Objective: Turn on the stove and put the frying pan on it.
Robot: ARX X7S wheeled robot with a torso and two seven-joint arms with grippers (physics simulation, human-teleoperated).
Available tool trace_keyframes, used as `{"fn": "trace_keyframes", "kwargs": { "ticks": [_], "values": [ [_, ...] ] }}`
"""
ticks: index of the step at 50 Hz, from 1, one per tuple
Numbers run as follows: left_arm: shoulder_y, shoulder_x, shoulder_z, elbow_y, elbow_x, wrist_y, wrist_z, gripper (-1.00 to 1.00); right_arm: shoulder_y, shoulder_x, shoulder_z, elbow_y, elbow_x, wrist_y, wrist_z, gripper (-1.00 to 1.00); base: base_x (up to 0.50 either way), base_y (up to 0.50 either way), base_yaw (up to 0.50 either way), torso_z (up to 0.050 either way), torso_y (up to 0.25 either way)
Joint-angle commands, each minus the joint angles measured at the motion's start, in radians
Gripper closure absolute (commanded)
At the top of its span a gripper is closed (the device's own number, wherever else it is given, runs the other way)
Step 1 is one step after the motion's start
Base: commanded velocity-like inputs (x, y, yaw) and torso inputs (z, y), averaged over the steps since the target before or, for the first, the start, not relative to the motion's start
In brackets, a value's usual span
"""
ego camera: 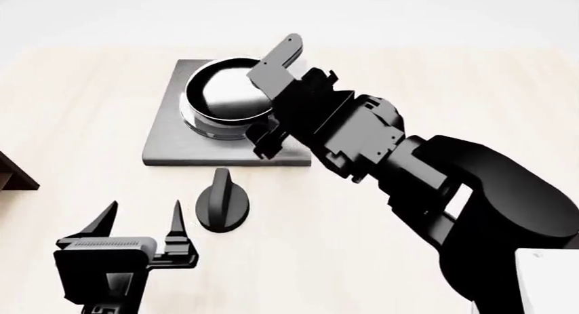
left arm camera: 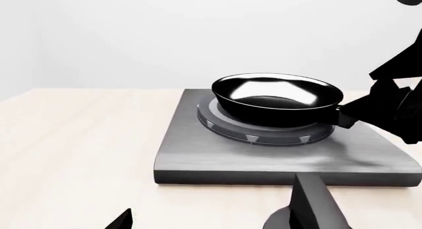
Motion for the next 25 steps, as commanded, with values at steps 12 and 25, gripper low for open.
{"fn": "trace_keyframes", "kwargs": {
  "ticks": [12,25],
  "values": [
    [-0.002,-0.008,-0.005,0.014,-0.007,-0.016,-0.018,-1.0,0.109,0.138,0.043,-0.181,0.07,-0.064,0.003,-1.0,0.0,0.0,0.0,0.0,0.0],
    [0.008,-0.02,0.0,0.072,0.001,-0.014,-0.027,-1.0,0.032,0.573,0.091,-0.836,0.109,-0.14,0.221,-1.0,0.0,0.0,0.0,0.0,0.0]
  ]
}}
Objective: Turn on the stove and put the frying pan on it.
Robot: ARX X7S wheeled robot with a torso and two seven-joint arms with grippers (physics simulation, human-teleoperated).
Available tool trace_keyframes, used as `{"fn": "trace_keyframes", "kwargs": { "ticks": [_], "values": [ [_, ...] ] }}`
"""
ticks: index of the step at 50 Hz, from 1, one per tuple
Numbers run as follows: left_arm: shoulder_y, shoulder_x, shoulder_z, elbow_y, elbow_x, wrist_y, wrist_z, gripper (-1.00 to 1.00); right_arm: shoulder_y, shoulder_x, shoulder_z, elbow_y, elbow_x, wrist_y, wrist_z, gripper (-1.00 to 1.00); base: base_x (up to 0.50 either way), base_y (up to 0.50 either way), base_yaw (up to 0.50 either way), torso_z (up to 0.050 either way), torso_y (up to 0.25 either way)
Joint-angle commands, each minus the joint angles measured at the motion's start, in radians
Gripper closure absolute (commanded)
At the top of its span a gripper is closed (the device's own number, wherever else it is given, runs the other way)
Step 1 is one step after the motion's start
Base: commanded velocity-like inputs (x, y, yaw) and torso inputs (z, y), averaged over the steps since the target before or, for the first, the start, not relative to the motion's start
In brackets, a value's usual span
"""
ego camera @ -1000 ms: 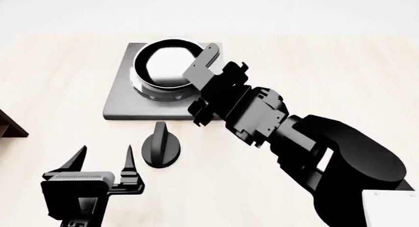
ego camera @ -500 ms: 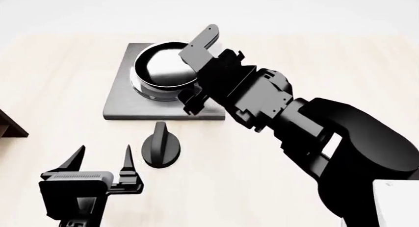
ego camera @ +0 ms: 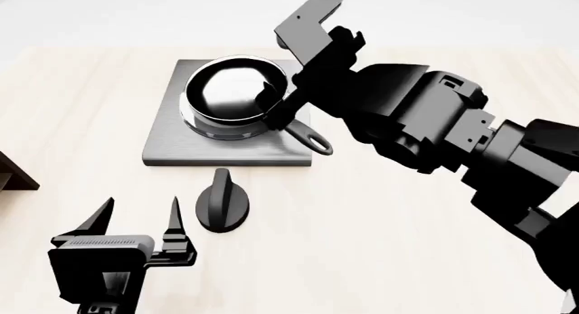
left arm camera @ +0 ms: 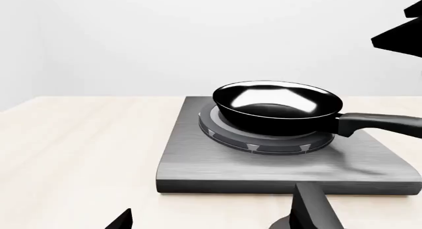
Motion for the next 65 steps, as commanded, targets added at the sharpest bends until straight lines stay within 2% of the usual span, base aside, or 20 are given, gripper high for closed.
{"fn": "trace_keyframes", "kwargs": {
  "ticks": [1,8,11,13,18,24,27,32,39,44,46,54,65],
  "values": [
    [0.008,-0.008,0.0,0.038,0.003,0.001,-0.008,-1.0,-0.065,0.305,0.027,-0.441,0.016,-0.074,0.152,-1.0,0.0,0.0,0.0,0.0,0.0],
    [-0.003,-0.017,-0.003,0.074,0.005,-0.011,-0.02,-1.0,-0.167,0.492,0.038,-0.716,-0.058,-0.205,0.275,-1.0,0.0,0.0,0.0,0.0,0.0],
    [-0.007,-0.023,-0.013,0.095,0.013,-0.005,-0.029,-1.0,-0.233,0.575,0.016,-0.823,-0.218,-0.286,0.358,-1.0,0.0,0.0,0.0,0.0,0.0],
    [-0.009,-0.024,-0.018,0.101,0.014,-0.002,-0.033,-1.0,-0.265,0.607,0.022,-0.849,-0.214,-0.327,0.376,-1.0,0.0,0.0,0.0,0.0,0.0],
    [0.002,-0.027,-0.014,0.124,0.044,0.023,-0.041,-1.0,-0.44,0.745,0.044,-0.932,-0.308,-0.57,0.528,-1.0,0.0,0.0,0.0,0.0,0.0],
    [0.014,-0.023,-0.038,0.153,0.037,0.071,-0.044,-1.0,-0.589,0.817,0.025,-0.953,-0.427,-0.713,0.666,-1.0,0.0,0.0,0.0,0.0,0.0],
    [0.03,-0.017,-0.062,0.192,0.064,0.123,-0.063,-1.0,-0.654,0.883,0.031,-0.992,-0.513,-0.835,0.735,-1.0,0.0,0.0,0.0,0.0,0.0],
    [0.061,-0.016,-0.091,0.233,0.057,0.203,-0.056,-1.0,-0.713,0.942,0.031,-1.046,-0.689,-0.902,0.83,-1.0,0.0,0.0,0.0,0.0,0.0],
    [0.096,-0.017,-0.139,0.272,0.032,0.304,-0.042,-1.0,-0.791,0.995,0.018,-1.019,-0.817,-1.047,0.895,-1.0,0.0,0.0,0.0,0.0,0.0],
    [0.133,-0.004,-0.179,0.295,0.047,0.403,-0.037,-1.0,-0.82,1.05,0.039,-1.036,-0.918,-1.126,1.001,-1.0,0.0,0.0,0.0,0.0,0.0],
    [0.141,-0.005,-0.201,0.305,-0.01,0.43,-0.037,-1.0,-0.835,1.053,0.042,-1.006,-0.978,-1.199,1.026,-1.0,0.0,0.0,0.0,0.0,0.0],
    [0.17,0.015,-0.244,0.334,0.022,0.539,-0.028,-1.0,-0.862,1.111,0.076,-1.029,-1.123,-1.248,1.18,-1.0,0.0,0.0,0.0,0.0,0.0],
    [0.196,0.009,-0.286,0.369,-0.018,0.611,-0.023,-1.0,-0.877,1.172,0.111,-1.067,-1.252,-1.325,1.338,-1.0,0.0,0.0,0.0,0.0,0.0]
  ]
}}
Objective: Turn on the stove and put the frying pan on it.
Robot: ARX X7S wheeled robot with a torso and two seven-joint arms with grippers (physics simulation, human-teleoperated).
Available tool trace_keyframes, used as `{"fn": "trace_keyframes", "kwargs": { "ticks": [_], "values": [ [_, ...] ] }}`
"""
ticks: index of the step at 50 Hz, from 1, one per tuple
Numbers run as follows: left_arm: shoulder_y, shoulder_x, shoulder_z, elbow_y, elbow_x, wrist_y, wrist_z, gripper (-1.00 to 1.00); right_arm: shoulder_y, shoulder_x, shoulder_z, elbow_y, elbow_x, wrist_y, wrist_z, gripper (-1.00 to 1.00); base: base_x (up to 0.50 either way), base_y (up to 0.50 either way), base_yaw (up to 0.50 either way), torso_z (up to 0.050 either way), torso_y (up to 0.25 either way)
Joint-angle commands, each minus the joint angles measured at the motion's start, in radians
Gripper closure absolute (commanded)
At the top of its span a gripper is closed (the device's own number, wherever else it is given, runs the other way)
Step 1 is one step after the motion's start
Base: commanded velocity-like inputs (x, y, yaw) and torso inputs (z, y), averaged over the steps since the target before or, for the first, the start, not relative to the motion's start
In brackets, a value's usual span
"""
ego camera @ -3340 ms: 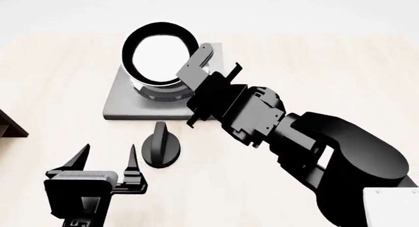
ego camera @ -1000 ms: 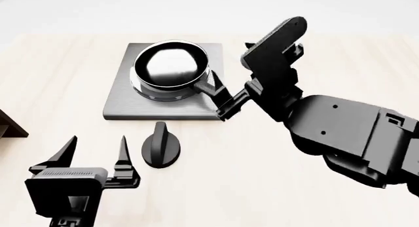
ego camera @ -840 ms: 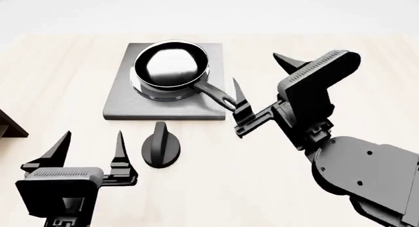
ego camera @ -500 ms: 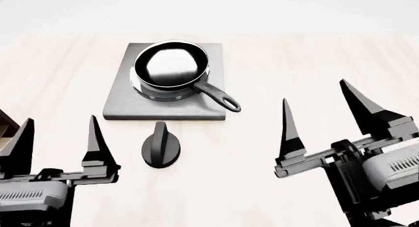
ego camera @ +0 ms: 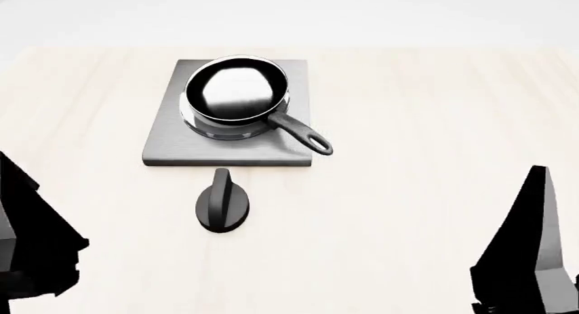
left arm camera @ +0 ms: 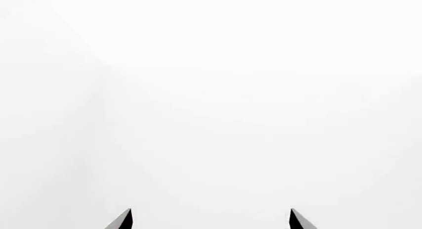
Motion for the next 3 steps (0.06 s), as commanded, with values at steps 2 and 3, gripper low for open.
{"fn": "trace_keyframes", "kwargs": {
  "ticks": [2,3],
  "values": [
    [0.031,0.013,-0.058,0.029,-0.03,0.114,0.001,-1.0,-0.034,0.07,0.04,-0.028,-0.171,-0.1,0.191,-1.0,0.0,0.0,0.0,0.0,0.0],
    [0.032,0.015,-0.06,0.028,-0.031,0.121,0.001,-1.0,-0.038,0.071,0.046,-0.028,-0.182,-0.107,0.202,-1.0,0.0,0.0,0.0,0.0,0.0]
  ]
}}
